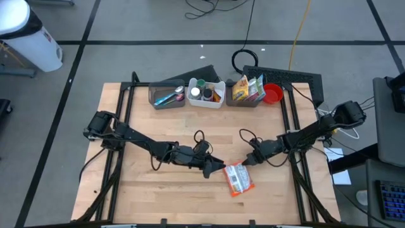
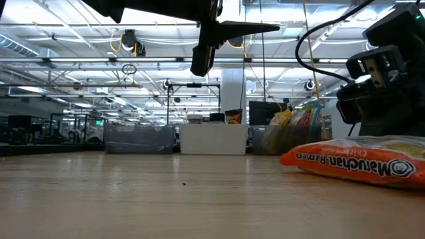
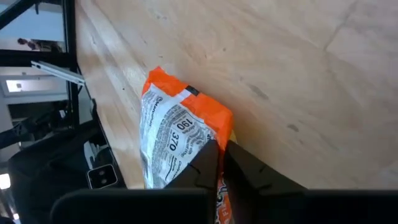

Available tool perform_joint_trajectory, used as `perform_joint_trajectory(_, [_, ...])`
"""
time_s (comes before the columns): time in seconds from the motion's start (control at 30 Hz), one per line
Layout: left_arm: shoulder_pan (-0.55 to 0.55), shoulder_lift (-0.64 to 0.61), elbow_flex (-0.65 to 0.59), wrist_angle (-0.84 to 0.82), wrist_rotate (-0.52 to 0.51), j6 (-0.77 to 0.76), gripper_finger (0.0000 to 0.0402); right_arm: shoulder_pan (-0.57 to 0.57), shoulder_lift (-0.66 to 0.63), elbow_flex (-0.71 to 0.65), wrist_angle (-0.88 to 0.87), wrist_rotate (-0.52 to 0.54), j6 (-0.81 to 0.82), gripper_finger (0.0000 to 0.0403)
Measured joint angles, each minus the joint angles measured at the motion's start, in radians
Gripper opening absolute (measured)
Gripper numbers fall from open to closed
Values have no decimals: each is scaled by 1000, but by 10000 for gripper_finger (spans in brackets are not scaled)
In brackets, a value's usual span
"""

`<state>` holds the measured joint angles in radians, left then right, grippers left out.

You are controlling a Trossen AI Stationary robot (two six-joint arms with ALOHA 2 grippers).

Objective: Pick & Place Food Item
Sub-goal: Put the orange noodle pack into the right black bin

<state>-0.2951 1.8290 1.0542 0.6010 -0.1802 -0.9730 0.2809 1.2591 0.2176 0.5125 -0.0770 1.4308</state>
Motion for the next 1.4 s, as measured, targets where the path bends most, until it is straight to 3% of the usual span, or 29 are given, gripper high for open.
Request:
perform_joint_trajectory(0.43, [-8, 0, 0, 0, 12, -4, 168, -54, -3, -2, 181, 1, -82, 3])
perform_joint_trajectory(0.73, [31, -7, 0, 3, 177, -48, 168, -79, -22, 3, 330, -2, -116, 1])
perform_joint_trajectory(1.0, [122, -74, 0, -5, 284, -16, 168, -69, -58, 125, 217, -42, -241, 1])
perform_joint_trajectory(1.17, [183, -176, 0, -108, 294, 76, 168, -70, -63, 214, 163, -80, -314, 1])
perform_joint_trajectory(1.4, [237, -351, 0, -373, 270, 213, 168, -78, -63, 294, 148, -85, -352, 0])
